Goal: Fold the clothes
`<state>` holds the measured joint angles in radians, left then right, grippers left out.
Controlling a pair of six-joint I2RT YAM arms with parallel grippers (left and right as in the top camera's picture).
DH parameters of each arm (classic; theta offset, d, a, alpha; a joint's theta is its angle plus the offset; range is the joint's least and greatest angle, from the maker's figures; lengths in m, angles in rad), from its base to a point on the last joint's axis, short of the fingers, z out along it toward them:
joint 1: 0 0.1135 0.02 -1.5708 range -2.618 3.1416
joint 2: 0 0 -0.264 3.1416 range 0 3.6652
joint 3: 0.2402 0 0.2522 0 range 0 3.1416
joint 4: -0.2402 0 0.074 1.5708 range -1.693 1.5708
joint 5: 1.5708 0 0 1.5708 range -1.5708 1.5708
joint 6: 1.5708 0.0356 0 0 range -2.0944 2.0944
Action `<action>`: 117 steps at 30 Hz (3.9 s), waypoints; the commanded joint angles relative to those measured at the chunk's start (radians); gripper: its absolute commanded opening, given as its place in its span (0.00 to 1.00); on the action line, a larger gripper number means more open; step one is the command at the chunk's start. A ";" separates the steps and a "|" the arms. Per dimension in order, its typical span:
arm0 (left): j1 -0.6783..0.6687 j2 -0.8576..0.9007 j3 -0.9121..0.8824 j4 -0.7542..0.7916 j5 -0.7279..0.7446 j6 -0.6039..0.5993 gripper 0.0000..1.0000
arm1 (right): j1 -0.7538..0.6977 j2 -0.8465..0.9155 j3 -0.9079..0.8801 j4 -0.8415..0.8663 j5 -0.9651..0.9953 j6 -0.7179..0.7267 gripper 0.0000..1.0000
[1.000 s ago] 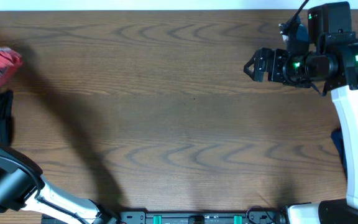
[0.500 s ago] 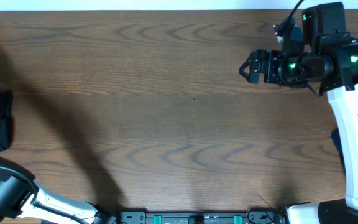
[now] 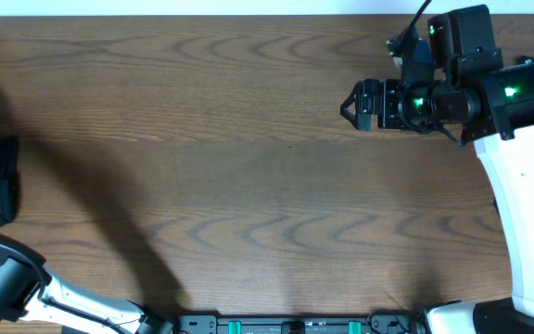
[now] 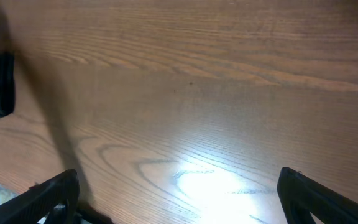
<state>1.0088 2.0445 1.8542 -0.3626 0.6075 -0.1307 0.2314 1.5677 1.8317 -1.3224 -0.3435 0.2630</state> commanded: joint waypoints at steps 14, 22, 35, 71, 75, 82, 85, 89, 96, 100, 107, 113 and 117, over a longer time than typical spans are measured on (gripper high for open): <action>-0.048 0.001 0.032 0.027 -0.021 0.011 0.06 | 0.013 -0.018 0.006 0.002 -0.005 0.021 0.99; -0.048 0.032 0.032 -0.015 -0.023 0.010 0.07 | 0.028 -0.018 0.006 0.002 -0.006 0.023 0.99; -0.040 0.041 0.032 -0.135 -0.183 -0.150 0.06 | 0.071 -0.018 0.006 -0.010 -0.005 0.028 0.99; -0.071 0.040 0.074 -0.127 -0.287 0.313 0.07 | 0.071 -0.018 0.006 0.049 -0.005 -0.005 0.99; -0.070 0.039 0.122 -0.148 -0.280 0.308 0.07 | 0.071 -0.017 0.006 0.059 -0.004 -0.006 0.99; -0.078 0.037 0.143 -0.134 -0.279 0.188 0.07 | 0.071 -0.011 0.006 0.073 -0.005 -0.006 0.99; -0.079 0.037 0.143 -0.138 -0.276 0.185 0.07 | 0.071 -0.011 0.006 0.072 -0.005 -0.006 0.99; -0.079 0.037 0.143 -0.154 -0.276 0.185 0.07 | 0.071 -0.011 0.006 0.069 -0.006 -0.006 0.99; -0.078 0.037 0.143 -0.169 -0.277 0.178 0.07 | 0.071 -0.011 0.006 0.048 -0.010 -0.006 0.99; -0.078 0.037 0.143 -0.195 -0.277 0.177 0.09 | 0.071 -0.011 0.006 0.045 -0.044 -0.006 0.99; -0.074 0.037 0.143 -0.301 -0.285 0.169 0.06 | 0.071 -0.011 0.006 -0.005 -0.050 -0.006 0.99; -0.025 0.037 0.142 -0.446 -0.284 0.109 0.06 | 0.071 -0.011 0.006 -0.061 -0.049 -0.019 0.99; 0.012 0.037 0.142 -0.536 -0.280 0.099 0.06 | 0.071 -0.011 0.006 -0.102 -0.050 -0.026 0.99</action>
<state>0.9890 2.0861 1.9633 -0.8719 0.3336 -0.0055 0.2924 1.5677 1.8317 -1.4090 -0.3817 0.2581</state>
